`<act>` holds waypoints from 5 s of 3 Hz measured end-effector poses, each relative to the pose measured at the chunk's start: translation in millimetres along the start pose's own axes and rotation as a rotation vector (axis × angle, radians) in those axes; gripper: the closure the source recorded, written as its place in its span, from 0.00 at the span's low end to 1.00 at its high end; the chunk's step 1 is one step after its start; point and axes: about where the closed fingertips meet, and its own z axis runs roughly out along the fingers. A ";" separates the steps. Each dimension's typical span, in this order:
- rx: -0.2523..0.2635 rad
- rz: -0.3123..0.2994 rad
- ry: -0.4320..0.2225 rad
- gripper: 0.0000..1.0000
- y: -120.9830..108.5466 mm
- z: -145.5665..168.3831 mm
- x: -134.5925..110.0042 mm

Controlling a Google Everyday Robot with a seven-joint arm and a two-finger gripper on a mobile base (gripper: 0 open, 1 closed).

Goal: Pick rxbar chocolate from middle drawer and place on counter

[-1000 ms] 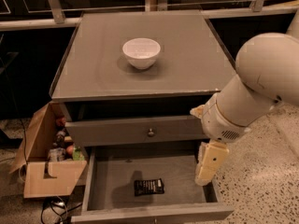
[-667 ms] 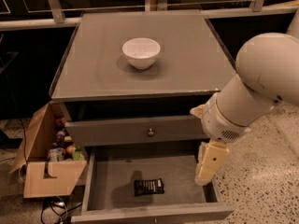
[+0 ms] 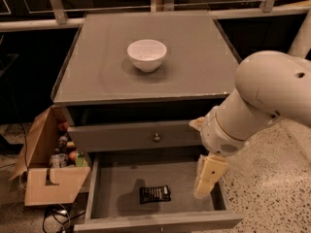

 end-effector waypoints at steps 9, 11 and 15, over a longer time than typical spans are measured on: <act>-0.058 0.124 -0.126 0.00 -26.8 177.5 45.6; -0.080 0.171 -0.178 0.00 -31.1 233.7 52.5; -0.029 0.119 -0.166 0.00 -46.3 319.6 57.4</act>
Offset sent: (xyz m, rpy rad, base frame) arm 0.0227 0.0260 -0.0630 0.0772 0.0389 -0.0164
